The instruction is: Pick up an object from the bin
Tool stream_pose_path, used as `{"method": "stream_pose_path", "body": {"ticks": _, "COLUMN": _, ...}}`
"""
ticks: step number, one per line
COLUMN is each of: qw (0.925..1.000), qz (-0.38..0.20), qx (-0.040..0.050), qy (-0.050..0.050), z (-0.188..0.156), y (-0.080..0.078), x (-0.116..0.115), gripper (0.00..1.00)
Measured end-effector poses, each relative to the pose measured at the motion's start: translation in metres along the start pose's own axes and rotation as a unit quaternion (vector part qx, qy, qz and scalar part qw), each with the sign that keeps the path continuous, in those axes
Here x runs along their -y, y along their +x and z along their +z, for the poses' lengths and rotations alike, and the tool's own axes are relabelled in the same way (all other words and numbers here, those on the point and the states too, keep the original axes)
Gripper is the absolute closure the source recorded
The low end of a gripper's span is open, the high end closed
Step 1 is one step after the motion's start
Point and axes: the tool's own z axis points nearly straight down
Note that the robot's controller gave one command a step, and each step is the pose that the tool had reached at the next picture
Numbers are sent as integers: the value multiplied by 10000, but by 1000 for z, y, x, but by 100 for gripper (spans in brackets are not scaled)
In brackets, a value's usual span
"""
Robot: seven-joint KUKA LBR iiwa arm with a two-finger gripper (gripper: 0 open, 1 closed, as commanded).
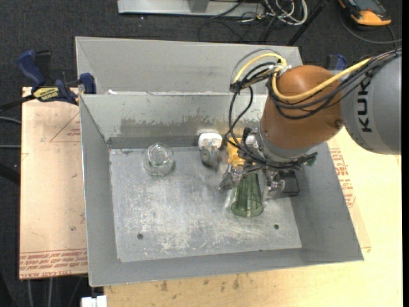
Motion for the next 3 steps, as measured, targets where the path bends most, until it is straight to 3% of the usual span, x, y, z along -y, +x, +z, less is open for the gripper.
{"method": "stream_pose_path", "body": {"ticks": 1, "qw": 9985, "qz": -542, "qx": -20, "qy": 23, "z": 72, "y": -6, "x": 38, "gripper": 100}}
{"method": "stream_pose_path", "body": {"ticks": 2, "qw": 9985, "qz": -542, "qx": -20, "qy": 23, "z": 72, "y": -6, "x": 38, "gripper": 100}}
{"method": "stream_pose_path", "body": {"ticks": 3, "qw": 9910, "qz": -1331, "qx": 28, "qy": 169, "z": 71, "y": -1, "x": -18, "gripper": 100}}
